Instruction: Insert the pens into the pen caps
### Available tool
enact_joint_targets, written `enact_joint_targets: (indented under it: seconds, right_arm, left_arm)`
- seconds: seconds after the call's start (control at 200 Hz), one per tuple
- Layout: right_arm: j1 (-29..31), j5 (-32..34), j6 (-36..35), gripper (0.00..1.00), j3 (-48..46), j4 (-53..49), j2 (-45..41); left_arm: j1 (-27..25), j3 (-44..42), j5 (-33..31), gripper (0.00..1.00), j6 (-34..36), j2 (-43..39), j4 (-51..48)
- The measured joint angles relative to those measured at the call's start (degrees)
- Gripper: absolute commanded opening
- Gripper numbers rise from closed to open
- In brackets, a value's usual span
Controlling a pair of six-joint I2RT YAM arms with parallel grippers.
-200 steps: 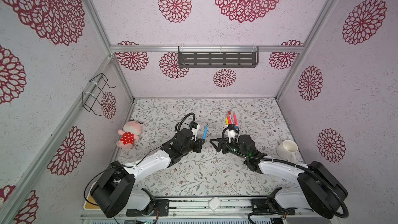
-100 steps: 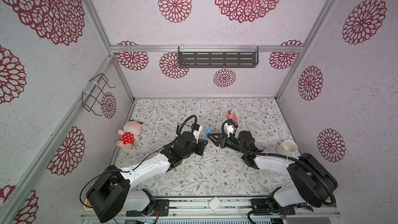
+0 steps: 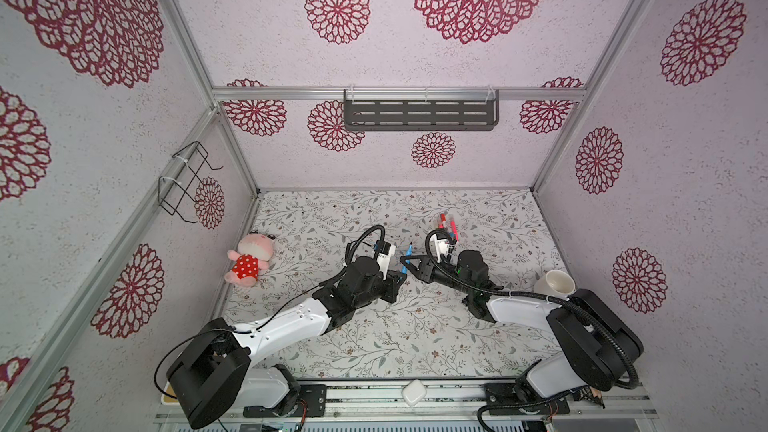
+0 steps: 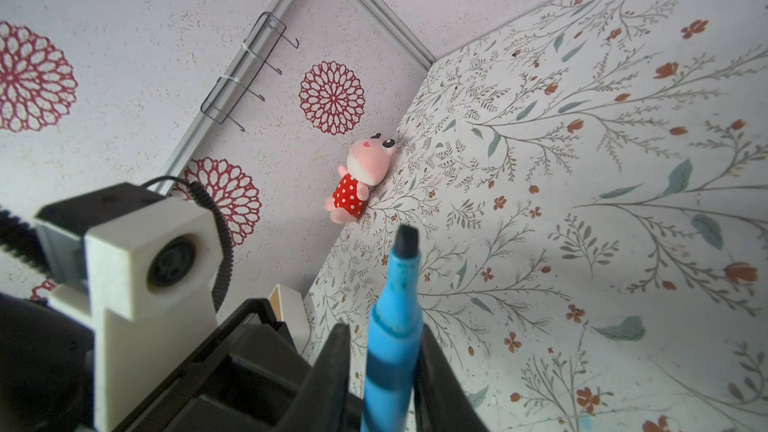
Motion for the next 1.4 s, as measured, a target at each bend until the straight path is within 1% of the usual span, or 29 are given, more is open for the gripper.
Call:
enact_joint_targets:
  seconds: [0.04, 0.11, 0.155, 0.185, 0.21, 0.245, 0.285, 0.365, 0.676, 1.061, 1.131, 1.241, 1.401]
  right_arm:
    - [-0.11, -0.22, 0.24, 0.14, -0.07, 0.15, -0.02]
    - [-0.17, -0.22, 0.26, 0.11, -0.24, 0.35, -0.04]
    - [-0.2, -0.31, 0.31, 0.11, -0.42, 0.37, -0.13]
    - [-0.2, -0.28, 0.28, 0.1, -0.5, 0.39, -0.17]
    - [-0.2, -0.33, 0.26, 0.1, -0.55, 0.37, -0.26]
    - [-0.2, -0.35, 0.28, 0.1, -0.68, 0.37, -0.31]
    - [-0.2, -0.33, 0.28, 0.1, -0.76, 0.39, -0.37]
    - [-0.26, -0.22, 0.26, 0.1, -1.07, 0.63, -0.46]
    - [-0.46, -0.35, 0.48, 0.09, -2.23, 1.88, -0.81]
    - [-0.46, -0.5, 0.85, 0.09, -2.27, 3.08, -0.9]
    - [-0.39, -0.57, 0.98, 0.09, -2.67, 3.78, -0.92]
    - [-0.26, -0.61, 1.05, 0.09, -3.8, 4.33, -1.16]
    - [-0.2, -0.59, 1.4, 0.13, -4.17, 4.52, -1.66]
  left_arm:
    - [-0.02, -0.02, 0.17, 0.09, 0.0, 0.09, 0.17]
    - [-0.09, -0.26, 0.55, 0.11, -0.11, 0.13, 0.68]
    - [-0.09, -0.46, 0.79, 0.21, -0.17, 0.13, 0.98]
    - [-0.09, -0.63, 0.9, 0.32, -0.13, 0.13, 1.22]
    - [-0.09, -0.72, 1.01, 0.39, -0.33, 0.13, 1.38]
    - [-0.09, -0.76, 1.16, 0.44, -0.59, 0.13, 1.62]
    - [-0.11, -0.79, 1.27, 0.46, -0.61, 0.13, 1.75]
    - [-0.2, -0.79, 1.66, 0.47, -0.83, 0.13, 2.36]
    - [-0.26, -0.31, 2.01, 0.44, -1.03, 1.79, 2.97]
    - [-0.26, 0.79, 1.88, 0.34, -0.76, 3.39, 2.97]
    - [-0.26, 0.85, 1.81, 0.29, -0.57, 3.39, 2.93]
    - [-0.26, 1.11, 1.9, 0.16, -0.37, 3.41, 2.84]
    - [-0.31, 1.44, 1.81, 0.03, -0.15, 3.45, 2.64]
